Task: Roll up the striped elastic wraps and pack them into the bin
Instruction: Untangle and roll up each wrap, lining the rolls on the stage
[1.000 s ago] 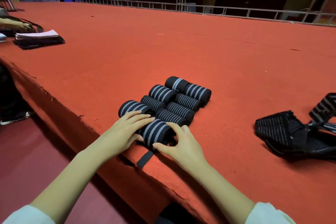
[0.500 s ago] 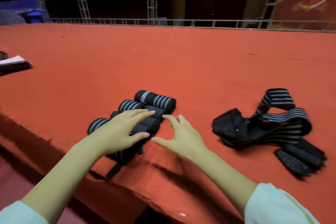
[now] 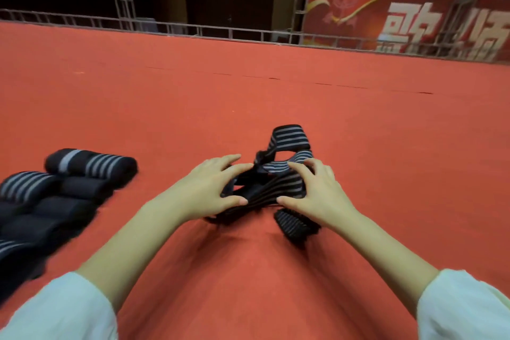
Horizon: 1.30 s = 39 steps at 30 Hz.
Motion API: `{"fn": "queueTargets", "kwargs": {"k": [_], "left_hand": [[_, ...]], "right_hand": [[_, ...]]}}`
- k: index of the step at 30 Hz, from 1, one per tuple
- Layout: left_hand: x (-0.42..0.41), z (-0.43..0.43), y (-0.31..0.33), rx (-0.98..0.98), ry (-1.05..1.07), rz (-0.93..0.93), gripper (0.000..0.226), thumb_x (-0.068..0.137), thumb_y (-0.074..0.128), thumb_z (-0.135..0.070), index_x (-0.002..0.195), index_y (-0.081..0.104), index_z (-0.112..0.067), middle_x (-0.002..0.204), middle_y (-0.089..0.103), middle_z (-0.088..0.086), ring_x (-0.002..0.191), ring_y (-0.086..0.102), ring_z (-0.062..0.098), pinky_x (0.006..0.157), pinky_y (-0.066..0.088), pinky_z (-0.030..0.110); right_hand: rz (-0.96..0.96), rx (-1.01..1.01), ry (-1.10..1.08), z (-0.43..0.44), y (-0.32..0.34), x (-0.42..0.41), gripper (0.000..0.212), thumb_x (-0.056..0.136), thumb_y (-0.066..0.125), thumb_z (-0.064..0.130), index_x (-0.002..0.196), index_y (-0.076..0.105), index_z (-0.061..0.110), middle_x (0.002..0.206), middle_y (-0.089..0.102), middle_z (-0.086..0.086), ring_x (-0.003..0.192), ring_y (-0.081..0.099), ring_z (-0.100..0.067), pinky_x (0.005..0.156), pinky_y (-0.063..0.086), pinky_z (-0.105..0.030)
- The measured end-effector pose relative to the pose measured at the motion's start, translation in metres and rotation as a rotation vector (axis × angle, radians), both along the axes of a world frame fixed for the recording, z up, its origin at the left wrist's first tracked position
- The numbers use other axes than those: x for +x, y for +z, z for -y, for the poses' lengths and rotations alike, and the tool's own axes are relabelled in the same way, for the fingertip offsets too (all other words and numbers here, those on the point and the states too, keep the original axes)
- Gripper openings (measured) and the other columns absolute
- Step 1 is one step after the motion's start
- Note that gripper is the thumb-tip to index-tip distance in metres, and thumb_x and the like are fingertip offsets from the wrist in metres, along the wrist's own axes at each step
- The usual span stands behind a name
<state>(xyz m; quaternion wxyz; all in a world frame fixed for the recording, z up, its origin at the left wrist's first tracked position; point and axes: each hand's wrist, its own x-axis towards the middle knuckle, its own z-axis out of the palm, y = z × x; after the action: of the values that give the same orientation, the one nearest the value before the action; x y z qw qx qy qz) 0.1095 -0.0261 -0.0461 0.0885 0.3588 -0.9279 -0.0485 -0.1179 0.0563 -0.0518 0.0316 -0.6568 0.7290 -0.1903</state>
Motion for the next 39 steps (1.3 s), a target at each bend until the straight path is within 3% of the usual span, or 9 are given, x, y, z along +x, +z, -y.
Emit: {"fn": "queueTargets", "kwargs": {"k": [4,8,11,14,19,25,28,35,39], "left_hand": [[-0.05,0.006,-0.025,-0.059,-0.057,0.008,0.092,0.068,0.02,-0.078,0.149,0.026,-0.034,0.158,0.021,-0.002,0.145,0.019,0.02,0.119,0.015,0.044],[-0.073,0.006,-0.054,-0.16,-0.015,-0.002,0.073,0.083,0.032,-0.07,0.146,0.034,-0.034,0.153,0.033,-0.006,0.143,0.026,0.015,0.118,0.001,0.039],[-0.077,0.005,-0.069,-0.317,-0.036,-0.108,0.053,0.081,0.061,-0.053,0.127,0.061,-0.026,0.126,0.062,0.001,0.119,0.057,0.022,0.11,0.026,0.046],[-0.079,0.011,-0.078,-0.402,-0.031,-0.089,0.063,0.055,0.091,-0.034,0.113,0.07,-0.02,0.105,0.07,0.0,0.097,0.069,0.02,0.094,0.048,0.045],[-0.079,0.035,-0.081,-0.475,-0.004,-0.15,0.068,0.047,0.082,0.006,0.111,0.07,-0.013,0.098,0.071,0.002,0.087,0.069,0.02,0.082,0.054,0.033],[-0.082,0.037,-0.073,-0.539,0.013,-0.267,0.037,0.073,0.066,-0.003,0.109,0.069,-0.011,0.134,0.056,0.015,0.117,0.055,0.033,0.101,0.041,0.05],[-0.098,0.012,-0.074,-0.53,-0.233,-0.328,0.031,0.078,0.065,-0.004,0.108,0.069,-0.008,0.133,0.057,0.016,0.119,0.056,0.032,0.104,0.041,0.049],[-0.098,0.02,-0.088,-0.507,0.093,0.058,0.077,0.063,0.083,-0.047,0.132,0.058,-0.025,0.143,0.049,0.014,0.128,0.051,0.032,0.104,0.034,0.059],[-0.089,0.028,-0.07,-0.438,0.147,0.011,0.086,0.06,0.087,-0.041,0.136,0.054,-0.02,0.144,0.047,0.015,0.126,0.051,0.036,0.088,0.049,0.053]], "right_hand": [[0.033,0.057,-0.027,-0.004,-0.019,-0.037,0.084,0.075,0.071,0.055,0.146,0.033,0.03,0.15,0.024,-0.005,0.139,0.021,-0.025,0.113,0.027,-0.038],[0.085,0.097,-0.029,-0.006,-0.048,-0.048,0.077,0.074,0.07,0.059,0.138,0.042,0.028,0.149,0.024,-0.001,0.138,0.021,-0.02,0.111,0.029,-0.036],[0.149,0.088,-0.007,-0.007,-0.069,-0.047,0.067,0.074,0.069,0.058,0.13,0.05,0.026,0.143,0.031,0.003,0.133,0.027,-0.017,0.109,0.03,-0.033],[0.189,0.047,-0.004,-0.005,-0.085,-0.049,0.051,0.078,0.069,0.052,0.12,0.06,0.025,0.139,0.036,0.006,0.129,0.032,-0.016,0.107,0.03,-0.028],[0.213,-0.012,-0.001,-0.001,-0.087,-0.065,0.016,0.087,0.067,0.019,0.102,0.072,0.014,0.133,0.05,0.002,0.121,0.045,-0.02,0.092,0.026,-0.015],[0.246,0.043,0.093,-0.02,-0.078,-0.08,0.008,0.087,0.065,0.009,0.092,0.069,0.014,0.129,0.054,0.005,0.118,0.051,-0.013,0.094,0.03,-0.014],[0.279,0.035,0.122,-0.03,-0.077,-0.085,0.018,0.087,0.064,0.006,0.083,0.059,0.023,0.124,0.052,0.01,0.115,0.051,-0.008,0.089,0.027,-0.002],[0.299,0.16,0.194,-0.038,-0.072,-0.093,0.019,0.084,0.071,0.02,0.08,0.059,0.033,0.129,0.046,0.016,0.119,0.048,0.0,0.097,0.03,-0.002],[0.701,0.12,0.239,-0.035,-0.045,-0.081,0.031,0.078,0.062,0.049,0.104,0.067,0.033,0.132,0.046,0.021,0.119,0.041,0.019,0.098,0.029,-0.001]]}}
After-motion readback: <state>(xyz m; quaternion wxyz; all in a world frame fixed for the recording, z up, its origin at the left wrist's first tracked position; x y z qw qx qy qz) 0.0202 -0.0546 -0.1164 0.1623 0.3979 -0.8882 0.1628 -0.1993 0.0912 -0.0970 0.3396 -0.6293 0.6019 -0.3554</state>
